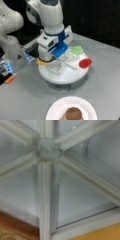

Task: Ingredient selection for cheeseburger or sandwich

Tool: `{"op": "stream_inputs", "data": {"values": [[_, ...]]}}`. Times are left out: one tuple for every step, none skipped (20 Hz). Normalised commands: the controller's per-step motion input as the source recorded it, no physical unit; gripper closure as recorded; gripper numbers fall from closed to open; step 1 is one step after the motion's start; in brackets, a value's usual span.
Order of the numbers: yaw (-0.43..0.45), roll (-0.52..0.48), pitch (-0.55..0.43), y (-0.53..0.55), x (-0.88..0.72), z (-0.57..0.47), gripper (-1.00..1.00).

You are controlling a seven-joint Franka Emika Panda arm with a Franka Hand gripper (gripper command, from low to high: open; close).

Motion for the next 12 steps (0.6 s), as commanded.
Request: {"op": "stream_inputs", "data": {"values": [[-0.115, 0.066, -0.19, 0.23, -0.13, -0.14, -1.0], [-0.119, 0.058, -0.196, 0.24, -0.12, -0.16, -1.0], [-0.121, 0.056, -0.205, 0.24, -0.1, -0.19, -1.0], [-0.12, 0.058, -0.211, 0.23, -0.09, -0.22, -1.0], [-0.121, 0.061, -0.21, 0.22, -0.09, -0.24, -1.0], [-0.124, 0.069, -0.207, 0.21, -0.09, -0.25, -1.0], [-0.129, 0.068, -0.207, 0.21, -0.09, -0.25, -1.0], [-0.135, 0.063, -0.206, 0.21, -0.1, -0.24, -1.0], [-0.14, 0.062, -0.201, 0.2, -0.1, -0.23, -1.0], [-0.144, 0.058, -0.2, 0.19, -0.11, -0.22, -1.0], [-0.148, 0.054, -0.196, 0.18, -0.11, -0.21, -1.0], [-0.151, 0.05, -0.193, 0.17, -0.12, -0.2, -1.0]]}}
